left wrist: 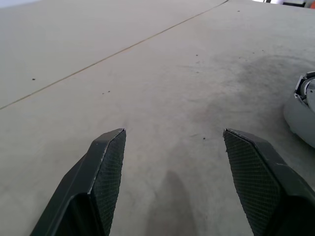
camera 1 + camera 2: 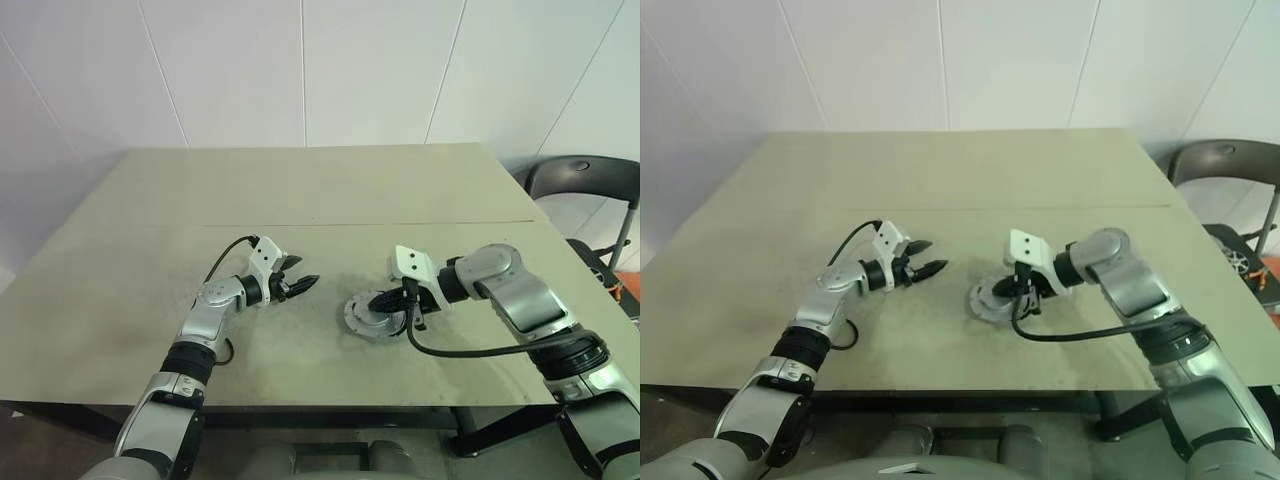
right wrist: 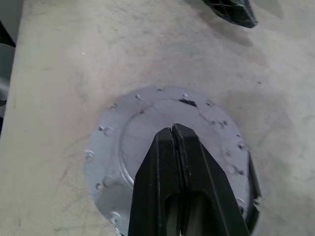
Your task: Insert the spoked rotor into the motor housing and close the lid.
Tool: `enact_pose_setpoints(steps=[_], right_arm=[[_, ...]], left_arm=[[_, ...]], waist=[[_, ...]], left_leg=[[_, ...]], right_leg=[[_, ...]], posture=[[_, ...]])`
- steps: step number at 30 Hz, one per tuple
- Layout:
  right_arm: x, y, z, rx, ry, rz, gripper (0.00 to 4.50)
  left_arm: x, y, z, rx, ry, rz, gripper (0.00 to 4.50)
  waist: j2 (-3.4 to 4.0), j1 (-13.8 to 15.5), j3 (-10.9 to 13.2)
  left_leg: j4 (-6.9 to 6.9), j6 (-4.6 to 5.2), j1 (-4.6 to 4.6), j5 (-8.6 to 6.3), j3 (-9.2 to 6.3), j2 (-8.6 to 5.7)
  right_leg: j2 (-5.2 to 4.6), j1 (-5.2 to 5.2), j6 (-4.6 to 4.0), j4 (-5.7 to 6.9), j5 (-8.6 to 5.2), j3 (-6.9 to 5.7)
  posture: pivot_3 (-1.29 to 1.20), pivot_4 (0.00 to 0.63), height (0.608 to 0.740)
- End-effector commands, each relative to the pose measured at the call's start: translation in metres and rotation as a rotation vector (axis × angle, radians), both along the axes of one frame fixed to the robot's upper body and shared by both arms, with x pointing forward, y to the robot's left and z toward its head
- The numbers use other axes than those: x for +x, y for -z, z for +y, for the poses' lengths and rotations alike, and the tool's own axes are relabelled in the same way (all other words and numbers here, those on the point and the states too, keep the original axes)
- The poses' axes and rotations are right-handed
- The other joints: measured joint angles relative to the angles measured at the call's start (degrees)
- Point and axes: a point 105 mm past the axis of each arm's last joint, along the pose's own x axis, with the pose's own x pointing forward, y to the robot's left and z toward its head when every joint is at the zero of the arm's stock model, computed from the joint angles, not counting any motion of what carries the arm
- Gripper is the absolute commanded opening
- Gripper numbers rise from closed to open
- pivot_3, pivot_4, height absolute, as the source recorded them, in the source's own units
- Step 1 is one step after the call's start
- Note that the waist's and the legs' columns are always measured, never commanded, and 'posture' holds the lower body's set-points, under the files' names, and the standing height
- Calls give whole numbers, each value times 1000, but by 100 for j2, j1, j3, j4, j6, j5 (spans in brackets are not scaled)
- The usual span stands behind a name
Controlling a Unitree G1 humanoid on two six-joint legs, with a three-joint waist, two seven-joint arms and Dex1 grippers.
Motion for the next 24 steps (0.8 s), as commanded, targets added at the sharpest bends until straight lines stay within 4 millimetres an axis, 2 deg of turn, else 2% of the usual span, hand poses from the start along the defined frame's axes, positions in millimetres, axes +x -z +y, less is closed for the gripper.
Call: enact_pose_setpoints(steps=[1, 2, 4, 5, 6, 8, 10, 12, 14, 19, 22, 24], right_arm=[[19, -13, 7, 45, 63, -111, 25], [24, -19, 11, 82, 83, -129, 25], [18, -27, 22, 152, 54, -84, 25], [10, -22, 24, 141, 20, -53, 25], [6, -16, 24, 117, 5, -35, 25], [11, 5, 15, 34, 66, -25, 25], [21, 33, -8, -110, 151, -44, 25], [19, 48, -19, -163, 168, -33, 25], [16, 46, -15, -113, 158, -11, 25], [24, 20, 1, 48, 172, -30, 25], [19, 3, 15, 164, 141, 4, 630], [15, -2, 19, 195, 119, 26, 1285]], left_arm=[[5, -14, 0, 6, 9, -55, 3374], [5, -14, 0, 7, 10, -55, 3374], [6, -14, -1, 7, 12, -56, 3374], [6, -15, -2, 7, 14, -57, 3374], [6, -15, -3, 7, 15, -58, 3374], [7, -15, -3, 6, 16, -59, 3374], [7, -16, -3, 7, 14, -61, 3374], [8, -16, -2, 7, 12, -62, 3374], [8, -16, -2, 8, 11, -63, 3374], [8, -15, -2, 11, 17, -63, 3374], [8, -16, -3, 11, 19, -64, 3374], [9, -16, -2, 12, 18, -65, 3374]], waist=[[0, -4, 0], [0, -14, 0], [0, -6, 0], [0, -3, 0], [0, 7, 0], [-2, 10, -1], [-1, 4, -1], [-1, 13, -12], [-6, 27, -16], [-8, 6, -16], [-8, 1, -16], [-7, -1, -16]], left_leg=[[-1, 0, 0, 0, 0, 0], [-2, 0, 2, 0, 0, 0], [-3, 0, 2, 0, 2, 1], [-4, 0, 2, 0, 0, 1], [-6, 0, 1, 0, -2, 1], [-6, 0, -2, 0, -3, -1], [-5, 0, -1, 0, 0, -3], [-4, 0, 8, 0, 5, -4], [-3, 0, 28, 0, -3, -3], [4, 0, 42, 0, 0, -2], [-2, 0, 36, 0, -2, 0], [-5, 0, 20, 0, -5, 0]], right_leg=[[0, 0, 0, 0, 0, 0], [0, -1, -1, 0, 1, 0], [0, -5, -15, 4, 9, 1], [0, -6, -20, 5, 13, 0], [0, -6, -20, 4, 13, 0], [-1, -5, -20, -2, 13, -1], [-1, -1, -19, -7, 13, 0], [-2, 5, -19, -6, 13, 3], [-1, 30, 0, -6, -1, -4], [-2, 52, -12, -10, -12, -2], [-1, 37, 0, -7, -3, -2], [0, 17, -8, -4, 6, -3]], posture=[[0, 0, 740], [0, 0, 740], [0, 0, 740], [0, 0, 740], [0, 0, 740], [0, 0, 740], [0, 0, 740], [0, 0, 740], [0, 0, 740], [0, 0, 740], [0, 0, 740], [0, 0, 740]])
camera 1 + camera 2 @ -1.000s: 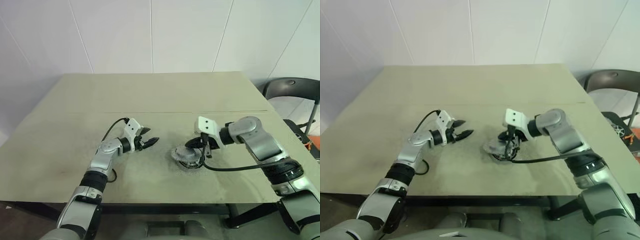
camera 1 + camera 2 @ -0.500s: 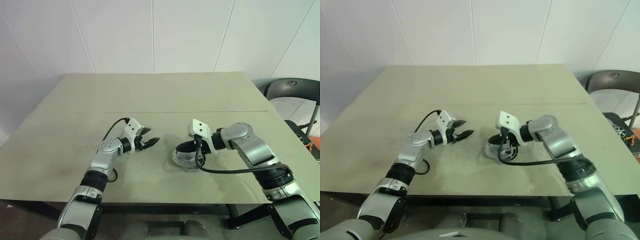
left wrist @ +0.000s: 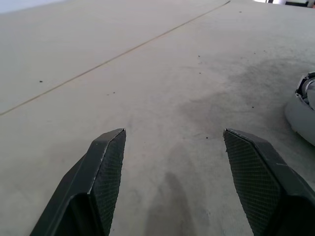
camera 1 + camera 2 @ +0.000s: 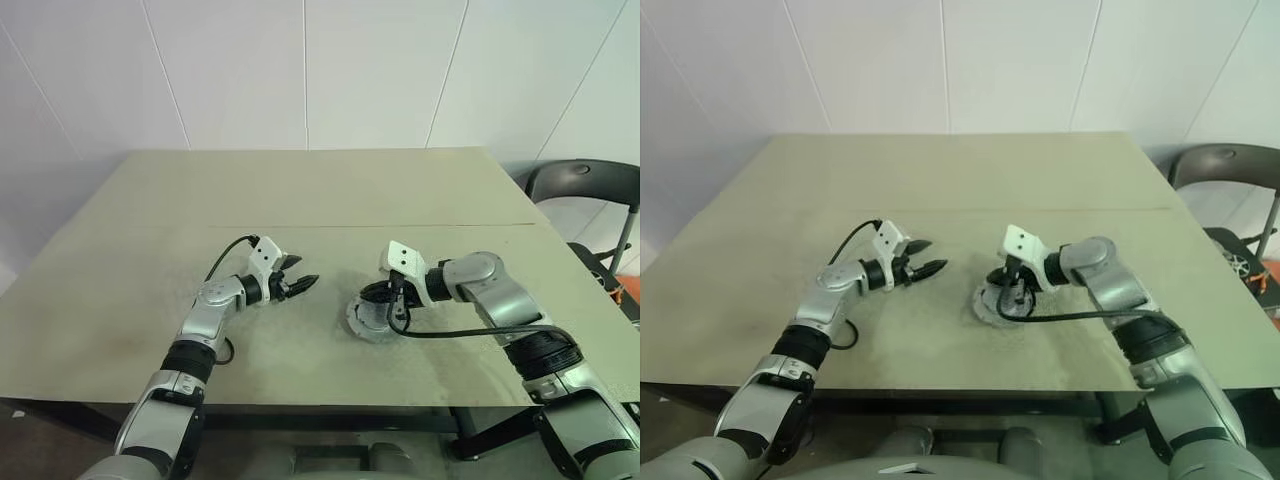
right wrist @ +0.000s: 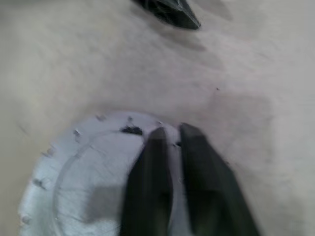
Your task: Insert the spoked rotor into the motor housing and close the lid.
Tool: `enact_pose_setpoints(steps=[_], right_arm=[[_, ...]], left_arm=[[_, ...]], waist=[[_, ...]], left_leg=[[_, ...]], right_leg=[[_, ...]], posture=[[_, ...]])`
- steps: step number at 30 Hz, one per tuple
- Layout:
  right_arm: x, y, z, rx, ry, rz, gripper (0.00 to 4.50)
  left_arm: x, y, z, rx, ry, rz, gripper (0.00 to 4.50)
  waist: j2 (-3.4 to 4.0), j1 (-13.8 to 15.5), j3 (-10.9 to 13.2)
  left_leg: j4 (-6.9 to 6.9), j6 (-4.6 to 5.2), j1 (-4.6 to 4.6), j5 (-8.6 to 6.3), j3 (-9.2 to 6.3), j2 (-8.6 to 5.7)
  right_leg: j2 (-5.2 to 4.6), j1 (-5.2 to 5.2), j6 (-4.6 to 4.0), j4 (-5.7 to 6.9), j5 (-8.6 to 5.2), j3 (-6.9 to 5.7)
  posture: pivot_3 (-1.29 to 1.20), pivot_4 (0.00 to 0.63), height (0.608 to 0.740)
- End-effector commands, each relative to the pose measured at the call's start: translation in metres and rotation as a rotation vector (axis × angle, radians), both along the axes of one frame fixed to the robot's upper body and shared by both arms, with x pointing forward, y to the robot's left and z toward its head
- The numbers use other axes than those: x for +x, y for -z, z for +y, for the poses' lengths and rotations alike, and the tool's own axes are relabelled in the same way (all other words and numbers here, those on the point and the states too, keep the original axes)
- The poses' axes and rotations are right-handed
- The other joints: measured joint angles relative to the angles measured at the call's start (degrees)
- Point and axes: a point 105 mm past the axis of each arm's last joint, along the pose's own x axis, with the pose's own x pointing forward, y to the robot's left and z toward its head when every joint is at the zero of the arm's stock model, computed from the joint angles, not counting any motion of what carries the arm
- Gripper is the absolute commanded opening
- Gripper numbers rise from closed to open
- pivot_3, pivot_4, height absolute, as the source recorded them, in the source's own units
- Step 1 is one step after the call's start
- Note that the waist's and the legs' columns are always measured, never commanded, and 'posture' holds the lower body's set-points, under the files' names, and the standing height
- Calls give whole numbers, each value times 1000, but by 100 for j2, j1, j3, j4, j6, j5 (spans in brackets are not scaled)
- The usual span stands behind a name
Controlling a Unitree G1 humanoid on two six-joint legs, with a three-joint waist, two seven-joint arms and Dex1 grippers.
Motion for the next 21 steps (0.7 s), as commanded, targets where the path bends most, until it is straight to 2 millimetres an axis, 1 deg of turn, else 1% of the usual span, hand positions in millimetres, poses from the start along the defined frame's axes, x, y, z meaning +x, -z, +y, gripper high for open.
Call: enact_pose_setpoints(steps=[1, 3, 4, 7, 9, 12, 17, 20, 21], right_arm=[[-7, -15, 9, 71, -47, 7, 1602], [-6, -14, 9, 70, -36, 18, 2376], [-6, -14, 9, 77, -32, 22, 2669], [-4, -11, 9, 86, 0, 35, 3751], [-5, 3, 1, 35, 37, 56, 4451], [-9, 20, -8, -22, 61, 84, 4481], [-25, 19, -9, 30, 37, 148, 4481], [-23, 31, -18, -16, 80, 159, 4481], [-24, 34, -19, -20, 81, 163, 4351]], left_arm=[[7, -17, -2, 1, 11, -65, 3374], [8, -18, -2, 0, 8, -66, 3374], [8, -18, -2, 0, 7, -67, 3374], [8, -18, -2, -1, 8, -67, 3374], [7, -17, -3, -2, 12, -66, 3374], [7, -17, -4, -3, 16, -65, 3374], [6, -15, -6, 0, 21, -64, 3374], [5, -14, -8, 1, 24, -63, 3374], [5, -14, -8, 1, 24, -63, 3374]], waist=[[0, -1, 0], [1, -3, 1], [1, -3, 1], [1, -2, 1], [1, 0, 1], [2, 5, 1], [0, 25, 0], [0, 20, 0], [0, 24, 0]], left_leg=[[0, 0, -10, 0, 0, 0], [-2, 0, -19, 0, 2, -1], [-2, 0, -19, 0, 2, -1], [-2, 0, -19, 0, 3, -1], [-1, 0, -18, 0, 3, -1], [0, 0, -19, 0, 4, -2], [2, 0, -16, 0, 2, -2], [-1, 1, -17, -1, 1, -4], [-2, 3, -16, -2, 1, -4]], right_leg=[[0, -10, -10, 1, 7, 0], [0, -20, -5, 0, 11, 0], [0, -20, -5, -1, 11, 1], [0, -19, -4, 0, 11, 1], [0, -18, -4, 1, 11, 1], [0, -16, -4, -1, 11, 1], [-1, -8, 1, -5, 8, 0], [-3, -8, 10, -11, 2, 0], [-4, -7, 1, -11, 7, 0]], posture=[[0, 0, 740], [0, 0, 740], [0, 0, 740], [0, 0, 740], [0, 0, 740], [0, 0, 740], [0, 0, 740], [0, 0, 740], [0, 0, 740]])
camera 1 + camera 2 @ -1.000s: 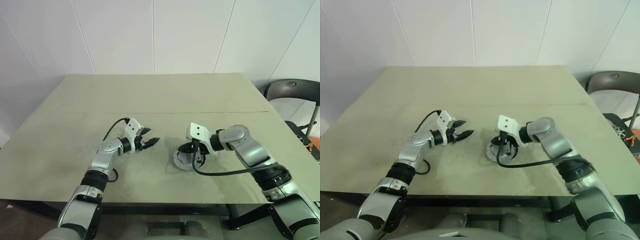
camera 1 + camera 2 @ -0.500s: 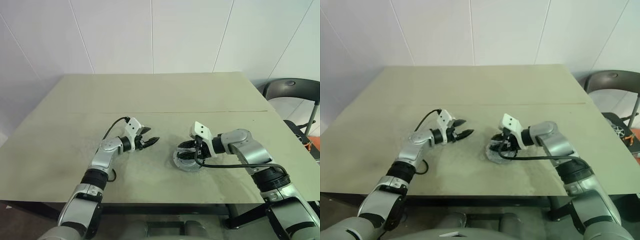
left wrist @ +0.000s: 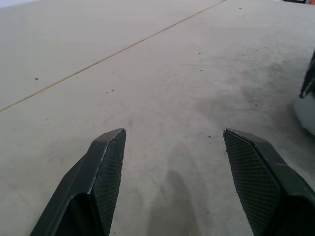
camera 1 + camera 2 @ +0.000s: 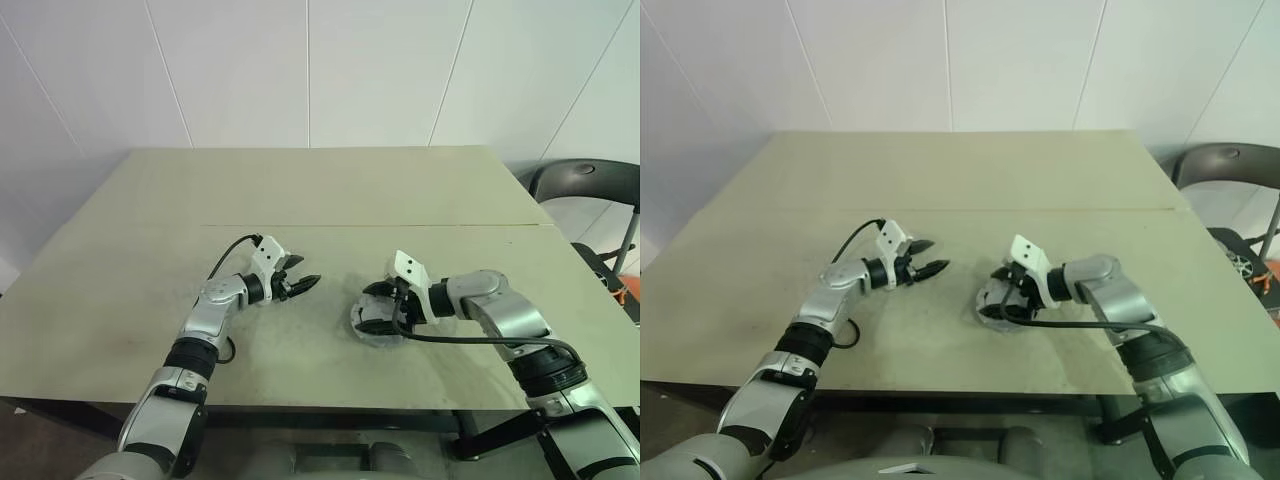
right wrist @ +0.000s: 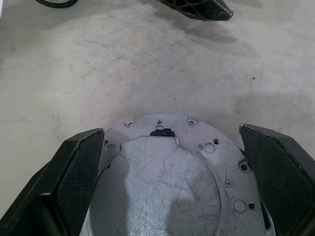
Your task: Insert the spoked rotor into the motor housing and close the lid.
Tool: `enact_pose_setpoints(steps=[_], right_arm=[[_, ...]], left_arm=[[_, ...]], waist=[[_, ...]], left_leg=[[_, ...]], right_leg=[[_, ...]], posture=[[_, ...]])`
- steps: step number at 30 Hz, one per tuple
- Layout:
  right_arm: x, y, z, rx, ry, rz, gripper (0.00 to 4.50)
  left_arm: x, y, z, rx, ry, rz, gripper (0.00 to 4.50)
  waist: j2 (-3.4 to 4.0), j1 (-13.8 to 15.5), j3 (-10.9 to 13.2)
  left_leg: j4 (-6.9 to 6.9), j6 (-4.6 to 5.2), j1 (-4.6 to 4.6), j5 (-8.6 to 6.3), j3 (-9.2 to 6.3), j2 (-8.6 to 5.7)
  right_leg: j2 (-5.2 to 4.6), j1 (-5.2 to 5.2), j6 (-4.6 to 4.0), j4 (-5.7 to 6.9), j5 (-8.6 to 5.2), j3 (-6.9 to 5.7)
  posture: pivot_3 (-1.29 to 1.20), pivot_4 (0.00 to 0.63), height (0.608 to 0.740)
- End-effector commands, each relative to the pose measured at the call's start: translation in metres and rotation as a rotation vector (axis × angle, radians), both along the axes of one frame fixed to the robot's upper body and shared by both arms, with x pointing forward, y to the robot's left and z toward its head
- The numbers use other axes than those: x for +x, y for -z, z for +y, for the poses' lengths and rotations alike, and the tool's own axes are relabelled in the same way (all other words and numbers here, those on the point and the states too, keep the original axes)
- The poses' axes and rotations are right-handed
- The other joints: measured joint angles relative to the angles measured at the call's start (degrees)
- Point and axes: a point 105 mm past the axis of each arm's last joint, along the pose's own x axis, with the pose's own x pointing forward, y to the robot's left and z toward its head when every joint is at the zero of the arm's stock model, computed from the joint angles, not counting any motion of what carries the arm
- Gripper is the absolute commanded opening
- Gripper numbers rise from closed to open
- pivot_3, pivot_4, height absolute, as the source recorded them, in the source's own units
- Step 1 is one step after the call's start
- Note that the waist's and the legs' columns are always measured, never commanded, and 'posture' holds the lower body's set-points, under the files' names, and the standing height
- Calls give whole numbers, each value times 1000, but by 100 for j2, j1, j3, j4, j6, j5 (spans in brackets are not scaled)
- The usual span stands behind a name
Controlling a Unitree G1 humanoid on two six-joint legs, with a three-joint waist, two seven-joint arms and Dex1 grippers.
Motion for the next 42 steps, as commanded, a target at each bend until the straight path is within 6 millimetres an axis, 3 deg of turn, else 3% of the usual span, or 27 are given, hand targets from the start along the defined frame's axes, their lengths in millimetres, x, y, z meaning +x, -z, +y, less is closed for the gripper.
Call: enact_pose_setpoints(steps=[1, 3, 7, 10, 15, 18, 21, 23, 24, 34, 38, 40, 42], right_arm=[[-10, 18, -12, -38, 16, 72, 4190], [-11, 9, -10, 21, 7, 71, 4061], [-10, -6, -15, 102, 21, 46, 3117], [-7, -18, -15, 147, 31, 11, 3117], [-9, 10, -32, -125, -3, -23, 3117], [-10, -8, -17, -3, -28, -27, 3117], [-17, -9, -16, 4, -60, 14, 3745], [-21, -7, -18, -10, -74, 36, 4431], [-22, -5, -18, -19, -75, 42, 4472], [-27, 16, -27, -118, -57, 101, 4472], [-19, 9, -22, -95, -58, 49, 4472], [-17, 0, -18, -63, -78, 17, 4097], [-19, -9, -14, -9, -103, 18, 4097]], left_arm=[[4, -14, -4, -2, 10, -61, 3374], [4, -13, -4, -3, 8, -62, 3374], [3, -12, -4, -7, 2, -60, 3374], [1, -10, -4, -15, -7, -56, 3374], [-5, -6, -5, -24, -12, -45, 3374], [-7, -4, -4, -26, -18, -40, 3374], [-9, -3, -2, -28, -30, -36, 3374], [-10, -2, -2, -32, -35, -34, 3374], [-11, -2, -2, -34, -37, -32, 3374], [-19, 4, -4, -56, -71, -16, 3374], [-18, 5, -1, -54, -87, -17, 3374], [-18, 2, -2, -57, -79, -19, 3374], [-18, 2, -3, -49, -70, -19, 3374]], waist=[[0, 5, 0], [-2, 7, -1], [-1, -9, -1], [0, -24, 0], [2, -15, 0], [-5, -3, 0], [-4, -12, 1], [-3, -12, 1], [-3, -11, 1], [-3, -3, 0], [-4, -7, 0], [-4, -8, 0], [-4, -8, 0]], left_leg=[[0, 0, 0, 0, -1, 0], [1, 0, 1, 0, -1, 0], [0, 1, 0, -1, -1, 0], [-7, 0, 0, -1, 0, 2], [-4, 0, 0, -1, 5, 2], [3, 0, 7, -1, 4, 3], [11, 0, 6, -1, 5, 3], [10, 0, 6, -1, 5, 3], [9, 0, 5, -1, 5, 4], [7, 0, 8, -1, 5, 5], [9, -1, 13, -1, 6, 4], [8, 0, 13, -1, 6, 4], [7, 0, 10, -1, 5, 5]], right_leg=[[0, 0, -3, -1, 2, 0], [0, 4, -2, -1, 1, -1], [0, 2, 13, -1, -8, -1], [1, -4, 12, 0, -7, -1], [1, -5, 13, 1, -8, 1], [1, 9, 18, 0, -12, -1], [1, 11, 16, 1, -14, 0], [1, 10, 16, 1, -14, 1], [1, 9, 17, 1, -14, 1], [1, 11, 16, 1, -14, 1], [1, 18, 15, -1, -16, 0], [1, 16, 15, -1, -15, 0], [1, 13, 16, -1, -15, 0]], posture=[[0, 0, 740], [0, 0, 740], [0, 0, 740], [0, 0, 740], [0, 0, 740], [0, 0, 740], [0, 0, 740], [0, 0, 740], [0, 0, 740], [0, 0, 740], [0, 0, 740], [0, 0, 740], [0, 0, 740]])
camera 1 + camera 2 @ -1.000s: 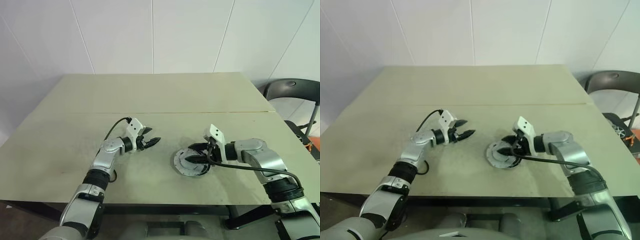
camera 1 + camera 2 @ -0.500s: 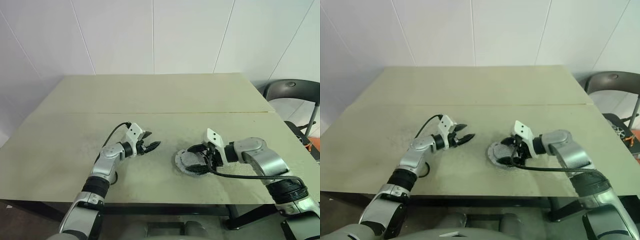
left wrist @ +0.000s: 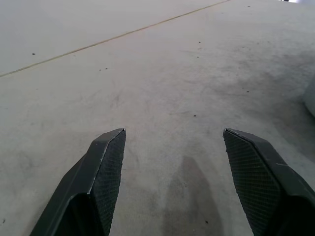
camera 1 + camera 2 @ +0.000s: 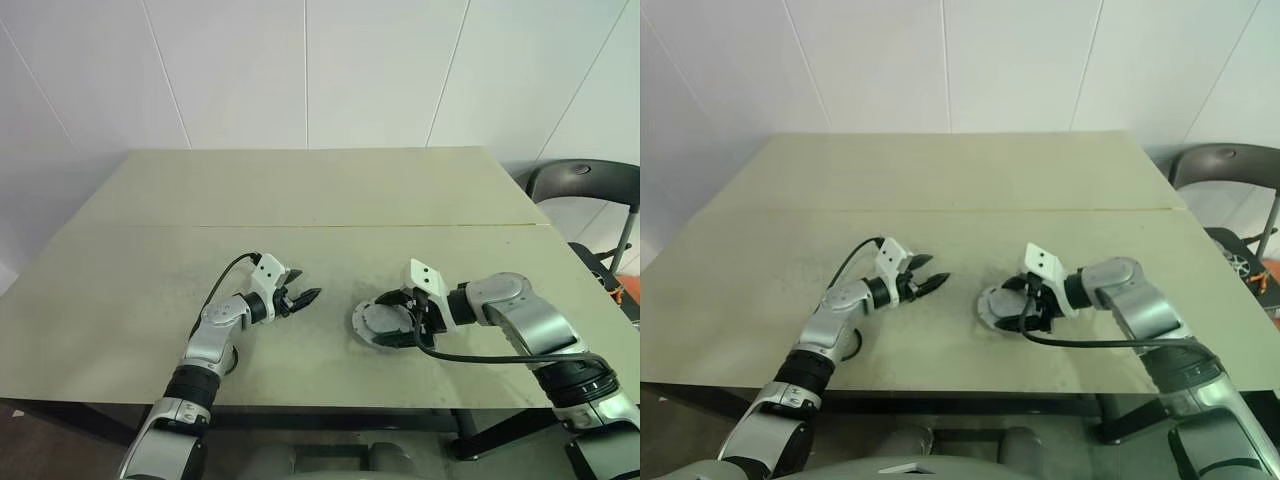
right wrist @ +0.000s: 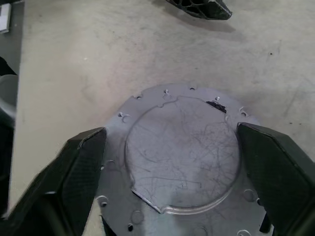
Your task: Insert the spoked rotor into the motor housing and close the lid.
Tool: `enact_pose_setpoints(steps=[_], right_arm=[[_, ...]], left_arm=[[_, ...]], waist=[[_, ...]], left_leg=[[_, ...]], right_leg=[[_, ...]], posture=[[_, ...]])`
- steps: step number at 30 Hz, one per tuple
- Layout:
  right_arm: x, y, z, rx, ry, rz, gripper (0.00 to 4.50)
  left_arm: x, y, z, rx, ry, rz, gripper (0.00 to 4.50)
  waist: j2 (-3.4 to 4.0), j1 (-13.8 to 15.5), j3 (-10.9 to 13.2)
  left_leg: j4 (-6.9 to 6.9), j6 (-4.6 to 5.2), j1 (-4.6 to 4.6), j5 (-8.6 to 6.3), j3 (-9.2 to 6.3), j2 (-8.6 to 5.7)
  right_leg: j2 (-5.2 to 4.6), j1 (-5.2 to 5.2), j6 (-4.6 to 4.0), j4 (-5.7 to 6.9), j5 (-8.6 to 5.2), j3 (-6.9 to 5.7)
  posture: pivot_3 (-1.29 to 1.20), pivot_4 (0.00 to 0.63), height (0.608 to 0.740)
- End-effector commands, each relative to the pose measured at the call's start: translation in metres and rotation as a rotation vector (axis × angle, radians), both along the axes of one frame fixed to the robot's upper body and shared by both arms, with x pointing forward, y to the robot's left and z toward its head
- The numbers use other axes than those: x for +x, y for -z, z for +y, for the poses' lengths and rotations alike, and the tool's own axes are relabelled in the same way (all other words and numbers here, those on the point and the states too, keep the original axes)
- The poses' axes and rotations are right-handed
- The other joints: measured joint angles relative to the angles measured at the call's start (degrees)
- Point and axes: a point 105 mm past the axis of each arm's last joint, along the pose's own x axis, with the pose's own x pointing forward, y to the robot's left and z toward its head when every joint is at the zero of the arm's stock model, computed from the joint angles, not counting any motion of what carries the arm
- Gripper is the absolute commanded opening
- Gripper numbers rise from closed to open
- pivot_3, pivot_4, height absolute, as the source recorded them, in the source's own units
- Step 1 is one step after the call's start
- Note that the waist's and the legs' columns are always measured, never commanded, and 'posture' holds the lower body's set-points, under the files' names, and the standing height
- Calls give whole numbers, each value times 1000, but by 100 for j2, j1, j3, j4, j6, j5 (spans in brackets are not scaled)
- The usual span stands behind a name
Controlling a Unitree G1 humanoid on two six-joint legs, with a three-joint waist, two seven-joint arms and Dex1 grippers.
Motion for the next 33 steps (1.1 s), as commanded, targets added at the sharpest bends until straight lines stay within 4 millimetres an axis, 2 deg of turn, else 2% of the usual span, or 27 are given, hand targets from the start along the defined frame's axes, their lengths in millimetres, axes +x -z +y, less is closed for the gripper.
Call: enact_pose_setpoints(steps=[1, 6, 10, 15, 19, 22, 26, 30, 33], right_arm=[[-5, -7, 5, 56, -37, 25, 4097], [-5, -22, 1, 122, -46, -10, 4097], [-1, -29, -9, 116, -25, -39, 4097], [-8, -36, -18, 145, -36, -25, 4097], [-7, -27, -25, 90, -5, -36, 4097], [-9, -30, -13, 136, -12, -29, 4097], [-14, -18, 0, 130, -20, -3, 4097], [-14, 1, -2, 34, -21, 1, 4097], [-12, 3, 2, 34, -18, 2, 4097]], left_arm=[[4, -16, -2, -12, 12, -53, 3374], [4, -16, -1, -9, 16, -51, 3374], [5, -17, -4, -5, 37, -52, 3374], [6, -17, -5, 1, 49, -50, 3374], [7, -18, -8, 2, 63, -50, 3374], [7, -18, -9, 2, 68, -50, 3374], [8, -18, -10, 3, 72, -51, 3374], [9, -19, -9, 5, 72, -54, 3374], [9, -19, -8, 4, 71, -55, 3374]], waist=[[1, -1, 1], [2, 2, 2], [2, 2, 3], [2, 2, 3], [3, -6, 4], [2, -3, 4], [2, 1, 5], [3, -3, 5], [2, -2, 4]], left_leg=[[-1, 0, 0, 0, 0, 0], [-4, 0, -13, 0, 0, 0], [-6, 0, -14, 0, 0, 0], [-3, 0, -13, 0, 2, 0], [-5, 0, -13, 0, 3, 0], [-3, 0, -13, 0, 4, 0], [-5, 0, -13, 0, 4, 1], [-4, 0, -11, 0, 4, 1], [-2, 0, -4, 0, 4, 1]], right_leg=[[0, -1, 0, 0, 0, 0], [0, -14, 1, 0, 3, 0], [0, -17, 1, 0, 3, 0], [0, -14, 1, 0, 1, 0], [0, -16, 1, 0, 2, 1], [0, -15, 1, 0, 1, 1], [0, -15, 2, 0, 1, 1], [0, -15, 1, 0, 2, 2], [0, -7, 1, 0, 0, 2]], posture=[[0, 0, 740], [0, 0, 740], [0, 0, 740], [0, 0, 740], [0, 0, 740], [0, 0, 740], [0, 0, 740], [0, 0, 740], [0, 0, 740]])
